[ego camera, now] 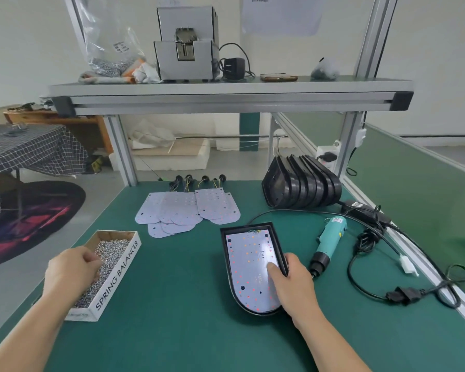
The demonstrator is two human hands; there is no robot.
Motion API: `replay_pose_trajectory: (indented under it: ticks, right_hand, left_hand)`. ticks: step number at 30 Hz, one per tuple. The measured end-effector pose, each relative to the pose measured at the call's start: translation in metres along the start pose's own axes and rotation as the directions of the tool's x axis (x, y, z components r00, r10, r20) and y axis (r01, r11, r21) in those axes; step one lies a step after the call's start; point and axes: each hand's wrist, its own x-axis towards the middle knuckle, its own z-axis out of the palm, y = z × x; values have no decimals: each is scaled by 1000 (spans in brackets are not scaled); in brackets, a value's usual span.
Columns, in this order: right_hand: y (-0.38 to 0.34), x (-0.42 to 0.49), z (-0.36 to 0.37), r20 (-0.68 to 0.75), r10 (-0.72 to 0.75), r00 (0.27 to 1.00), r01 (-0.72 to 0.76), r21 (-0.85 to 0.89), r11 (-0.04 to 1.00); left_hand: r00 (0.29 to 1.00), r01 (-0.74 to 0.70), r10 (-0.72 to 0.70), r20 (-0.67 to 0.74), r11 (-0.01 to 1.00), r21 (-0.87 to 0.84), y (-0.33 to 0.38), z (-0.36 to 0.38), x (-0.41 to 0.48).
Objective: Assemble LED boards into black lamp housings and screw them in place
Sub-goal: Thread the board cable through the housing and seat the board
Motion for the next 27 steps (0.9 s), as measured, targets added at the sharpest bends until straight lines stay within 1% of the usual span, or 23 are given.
replay_pose_trajectory:
  ticks: [2,3,4,5,6,7,8,9,10,11,12,14,16,18,19,23,27]
  right_hand:
    - [0,-2,0,-9,-5,1000,5,4,1000]
    - [0,-2,0,-12,-5,1000,5,6,1000]
    - [-1,-3,-1,-16,-6,1000,6,7,1000]
    - [-2,-3,-1,-18,-7,1000,8,6,1000]
    - [-3,-3,-2,-20,-8,1000,8,5,1000]
    - [-3,-4,-2,-21,-7,1000,7,6,1000]
    - [-4,-4,-3,-19,-3,1000,3,6,1000]
    - [-4,-5,-2,-18,2,1000,-1,4,1000]
    - [-4,-5,-2,-18,4,1000,-4,2,1000]
    - [-5,-5,-2,-17,11,1000,-11,0,1000]
    - [-6,-5,-2,-16,20,1000,-20,-1,1000]
    - [-8,-5,-1,-11,42,999,-42,3,999]
    - [-10,-6,0,-3,69,998,-69,33,997]
    - [-11,-6,1,6,90,996,-90,63,994]
    - [-12,-6,1,7,97,995,-98,68,993]
    - [-12,-4,2,-17,114,993,-113,40,993]
    - [-11,-6,3,-17,111,994,-110,58,992]
  left_hand:
    - [997,79,-78,7,982,-169,1,-1,-2]
    - [990,141,-140,24,948,-285,1,-4,-2]
    - [974,223,-217,65,870,-441,2,-7,0]
    - [944,322,-289,156,719,-616,4,-12,2]
    - [903,419,-306,300,484,-768,8,-16,3]
    - [858,502,-252,448,220,-837,13,-21,2]
    - [819,558,-167,549,8,-830,19,-24,-3]
    - [785,602,-85,614,-131,-787,26,-26,-11]
    - [758,637,-10,652,-199,-745,37,-27,-19]
    - [744,660,52,667,-213,-720,48,-25,-28]
    - [726,684,101,680,-202,-701,61,-23,-38]
    - [671,741,186,718,-134,-658,89,-17,-58]
    - [601,793,277,750,-89,-603,118,-9,-77]
    - [545,828,331,770,-69,-557,146,1,-93]
    - [536,832,334,775,-50,-553,159,7,-100]
    - [565,798,266,781,68,-599,203,34,-120]
    - [605,709,245,757,267,-653,228,64,-130]
